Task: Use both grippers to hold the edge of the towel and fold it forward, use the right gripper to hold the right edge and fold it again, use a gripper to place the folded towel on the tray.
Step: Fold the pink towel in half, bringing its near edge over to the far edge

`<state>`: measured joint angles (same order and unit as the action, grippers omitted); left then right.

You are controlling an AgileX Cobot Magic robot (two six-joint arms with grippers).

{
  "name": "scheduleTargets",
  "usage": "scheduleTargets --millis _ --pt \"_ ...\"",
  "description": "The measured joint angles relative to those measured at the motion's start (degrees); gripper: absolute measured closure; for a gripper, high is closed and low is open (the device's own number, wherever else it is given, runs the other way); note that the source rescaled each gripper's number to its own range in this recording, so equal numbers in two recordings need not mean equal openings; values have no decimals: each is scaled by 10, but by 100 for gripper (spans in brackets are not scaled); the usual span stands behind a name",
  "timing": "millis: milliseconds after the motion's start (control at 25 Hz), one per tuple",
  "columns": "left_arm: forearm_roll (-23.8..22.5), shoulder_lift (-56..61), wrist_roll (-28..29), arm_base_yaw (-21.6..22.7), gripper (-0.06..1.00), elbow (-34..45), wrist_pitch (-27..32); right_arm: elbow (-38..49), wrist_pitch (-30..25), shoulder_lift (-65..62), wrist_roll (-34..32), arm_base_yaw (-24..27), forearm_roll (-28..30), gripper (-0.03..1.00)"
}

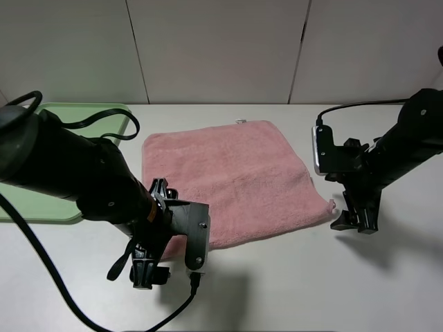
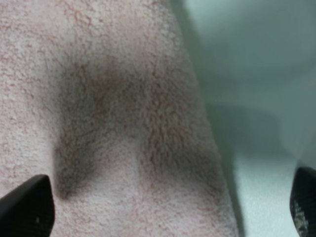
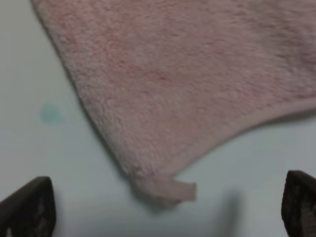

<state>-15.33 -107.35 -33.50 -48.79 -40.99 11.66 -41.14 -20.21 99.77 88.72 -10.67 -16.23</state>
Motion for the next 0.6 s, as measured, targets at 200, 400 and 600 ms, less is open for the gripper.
scheduleTargets --millis 200,400,600 --pt "0 0 0 0 -2 0 0 -1 9 27 43 0 -38 -3" --pt "0 0 0 0 -2 0 0 -1 24 35 77 0 -75 -3" --pt "0 0 1 0 -2 0 0 -1 32 36 103 0 -101 -3"
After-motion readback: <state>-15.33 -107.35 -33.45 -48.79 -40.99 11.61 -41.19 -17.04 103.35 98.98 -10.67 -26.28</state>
